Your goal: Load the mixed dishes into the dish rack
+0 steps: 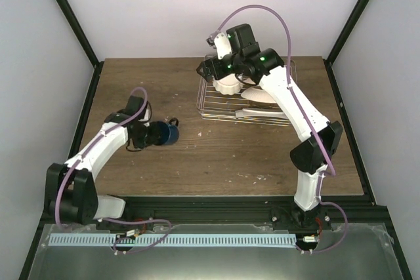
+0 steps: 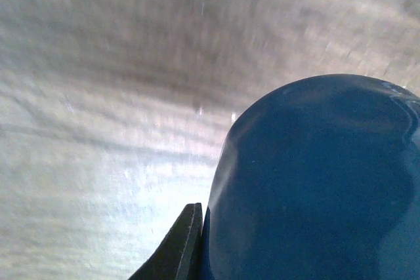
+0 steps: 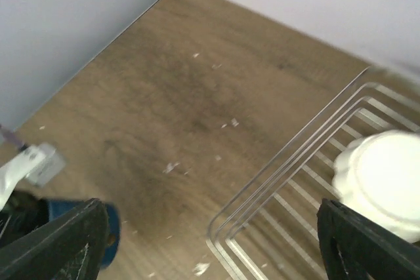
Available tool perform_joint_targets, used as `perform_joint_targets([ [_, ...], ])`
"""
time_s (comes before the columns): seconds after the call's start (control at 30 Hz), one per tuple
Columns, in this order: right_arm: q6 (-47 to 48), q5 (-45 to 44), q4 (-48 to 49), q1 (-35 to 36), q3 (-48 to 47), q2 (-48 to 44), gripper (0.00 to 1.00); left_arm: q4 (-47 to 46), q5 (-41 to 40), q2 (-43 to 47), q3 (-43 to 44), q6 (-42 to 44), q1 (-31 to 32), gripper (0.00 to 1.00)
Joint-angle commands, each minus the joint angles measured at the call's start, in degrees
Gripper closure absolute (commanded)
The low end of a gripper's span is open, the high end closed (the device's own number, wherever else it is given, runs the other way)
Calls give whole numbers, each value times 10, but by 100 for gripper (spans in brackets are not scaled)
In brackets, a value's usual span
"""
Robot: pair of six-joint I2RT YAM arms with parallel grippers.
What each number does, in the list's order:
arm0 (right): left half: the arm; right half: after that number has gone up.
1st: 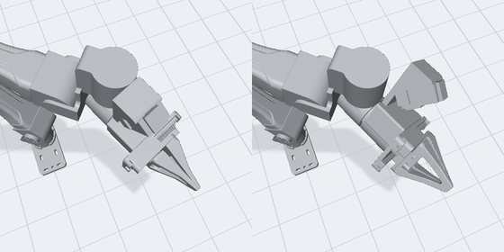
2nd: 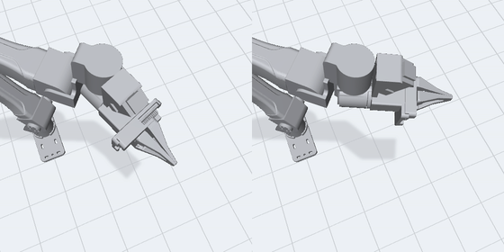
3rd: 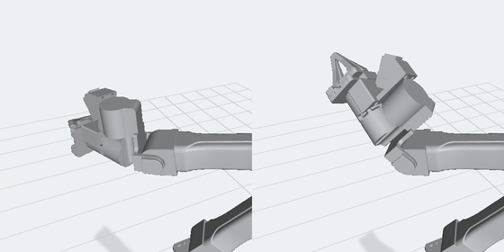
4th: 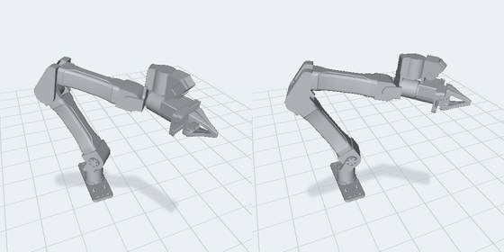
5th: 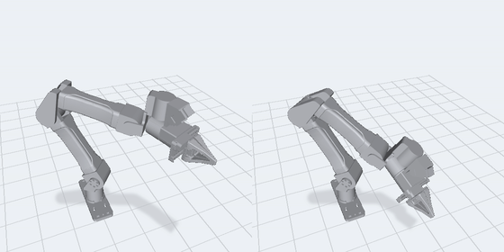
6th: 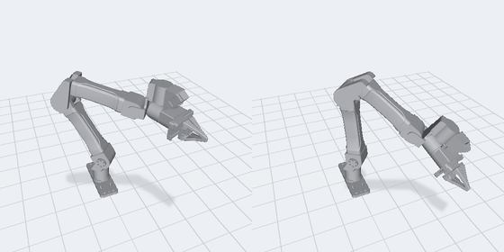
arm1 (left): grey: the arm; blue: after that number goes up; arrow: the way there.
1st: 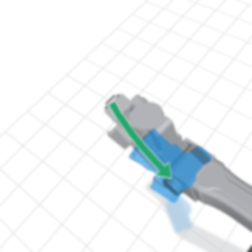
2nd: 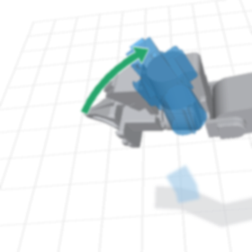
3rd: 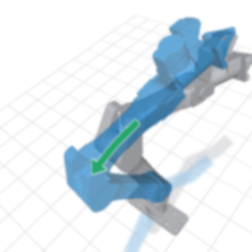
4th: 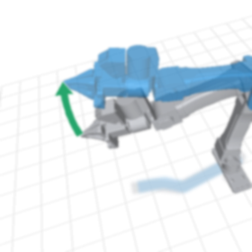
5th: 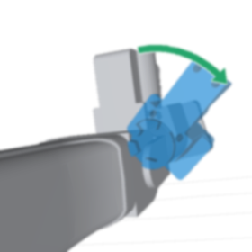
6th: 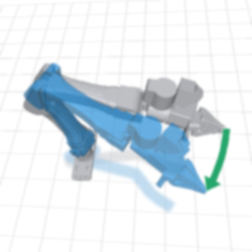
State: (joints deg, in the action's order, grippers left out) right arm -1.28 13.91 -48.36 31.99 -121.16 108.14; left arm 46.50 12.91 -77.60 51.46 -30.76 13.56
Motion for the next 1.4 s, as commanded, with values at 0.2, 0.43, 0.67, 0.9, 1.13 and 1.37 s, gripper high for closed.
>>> perform_joint_targets([
  [0.2, -101, 207, -85, -10, -44, 22, 15, -175, -303, 103, 66, 77, 70, 100],
  [0.43, -165, 327, -92, -45, -83, 38, 21, -371, -440, 185, -14, 211, 140, 100],
  [0.67, -234, 471, -43, -55, -60, 53, 25, -485, -516, 229, -80, 310, 194, 100],
  [0.9, -244, 538, -41, -55, -36, 69, 25, -583, -552, 232, -98, 395, 219, 100],
  [1.13, -238, 540, -35, -54, 7, 72, 27, -633, -543, 216, -64, 452, 239, 100],
  [1.37, -264, 570, 4, -54, -20, 101, 29, -661, -530, 198, -57, 455, 255, 100],
])
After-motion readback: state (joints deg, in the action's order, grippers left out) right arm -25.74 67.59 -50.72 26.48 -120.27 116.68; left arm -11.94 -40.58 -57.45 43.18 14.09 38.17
